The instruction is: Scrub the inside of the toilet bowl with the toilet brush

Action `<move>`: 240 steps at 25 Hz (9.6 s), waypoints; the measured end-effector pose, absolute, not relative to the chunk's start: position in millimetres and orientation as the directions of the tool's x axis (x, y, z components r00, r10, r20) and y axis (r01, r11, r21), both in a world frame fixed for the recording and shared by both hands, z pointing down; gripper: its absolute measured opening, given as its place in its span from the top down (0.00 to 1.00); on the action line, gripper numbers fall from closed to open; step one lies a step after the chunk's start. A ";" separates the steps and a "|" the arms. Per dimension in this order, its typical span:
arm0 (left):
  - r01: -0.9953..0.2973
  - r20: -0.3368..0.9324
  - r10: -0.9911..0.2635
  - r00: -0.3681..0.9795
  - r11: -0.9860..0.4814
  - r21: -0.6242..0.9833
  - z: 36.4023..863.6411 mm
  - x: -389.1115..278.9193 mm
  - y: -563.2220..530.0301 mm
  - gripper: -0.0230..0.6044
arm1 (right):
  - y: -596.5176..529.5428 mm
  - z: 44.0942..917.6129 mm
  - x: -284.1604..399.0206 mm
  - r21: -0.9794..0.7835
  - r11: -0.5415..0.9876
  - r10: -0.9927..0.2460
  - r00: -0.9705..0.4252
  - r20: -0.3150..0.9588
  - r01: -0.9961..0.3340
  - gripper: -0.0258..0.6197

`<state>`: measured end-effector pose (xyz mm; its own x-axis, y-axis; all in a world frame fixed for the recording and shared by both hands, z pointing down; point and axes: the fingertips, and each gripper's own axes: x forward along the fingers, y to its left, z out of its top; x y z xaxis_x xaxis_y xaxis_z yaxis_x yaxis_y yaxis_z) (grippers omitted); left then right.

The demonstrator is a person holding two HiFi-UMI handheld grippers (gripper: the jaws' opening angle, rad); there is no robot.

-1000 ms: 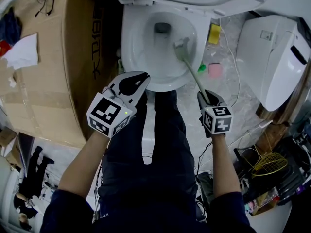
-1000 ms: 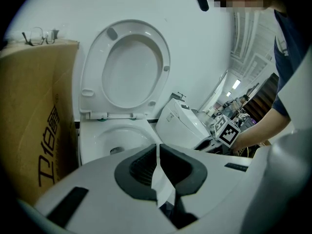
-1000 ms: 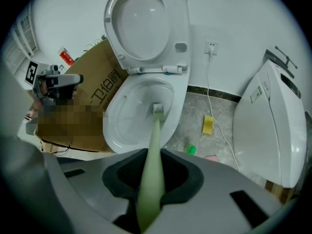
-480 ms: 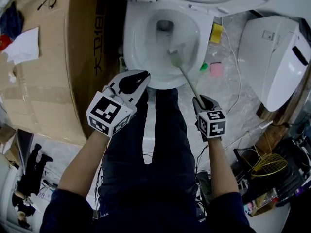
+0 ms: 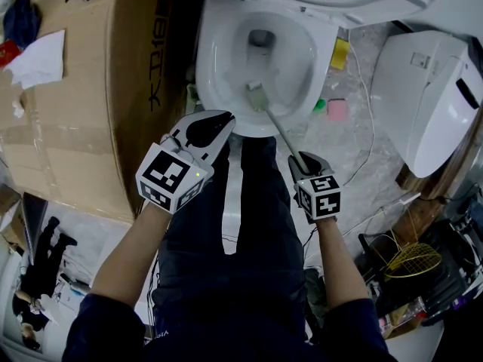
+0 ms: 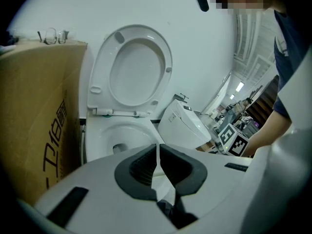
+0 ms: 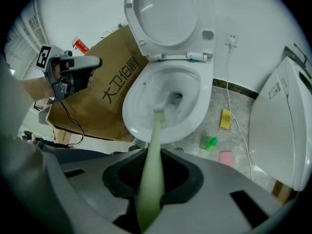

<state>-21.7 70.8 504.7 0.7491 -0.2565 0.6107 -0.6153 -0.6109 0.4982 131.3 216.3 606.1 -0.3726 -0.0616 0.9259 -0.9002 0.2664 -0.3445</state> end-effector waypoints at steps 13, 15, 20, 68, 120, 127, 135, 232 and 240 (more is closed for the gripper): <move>-0.651 0.612 -0.300 0.732 -0.572 0.499 504.7 -37.1 70.7 0.89 | 204.7 602.1 98.7 -0.395 0.317 -0.047 -0.431 0.901 -0.862 0.83; -0.657 0.613 -0.306 0.729 -0.564 0.500 505.0 -41.1 69.8 0.89 | 199.2 601.1 91.2 -0.400 0.327 -0.048 -0.438 0.898 -0.856 0.83; -0.667 0.610 -0.320 0.725 -0.549 0.504 505.3 -46.4 64.9 0.89 | 181.6 599.1 76.7 -0.406 0.338 -0.066 -0.451 0.890 -0.849 0.83; -0.662 0.622 -0.294 0.726 -0.542 0.518 516.5 -25.2 7.6 0.89 | 50.2 602.3 98.4 -0.377 0.307 -0.191 -0.444 0.875 -0.874 0.83; -0.618 0.616 -0.255 0.745 -0.612 0.494 506.1 10.7 34.0 0.89 | 86.7 607.4 192.1 -0.310 0.144 -0.264 -0.338 0.903 -0.940 0.83; -0.627 0.608 -0.287 0.740 -0.621 0.470 488.8 1.5 28.5 0.89 | 84.2 589.6 169.0 -0.327 0.190 -0.280 -0.370 0.886 -0.926 0.83; -0.632 0.590 -0.324 0.739 -0.637 0.442 453.2 -6.8 22.6 0.89 | 85.6 556.5 151.1 -0.333 0.219 -0.298 -0.388 0.872 -0.917 0.83; -0.646 0.215 -0.619 0.756 -0.757 0.092 17.1 -95.2 -5.9 0.89 | 7.3 32.1 44.1 -0.267 0.529 -0.748 -0.591 0.300 -0.805 0.82; -0.651 0.215 -0.625 0.751 -0.755 0.081 17.1 -97.7 -10.8 0.91 | 1.6 26.3 42.3 -0.258 0.538 -0.748 -0.596 0.293 -0.802 0.82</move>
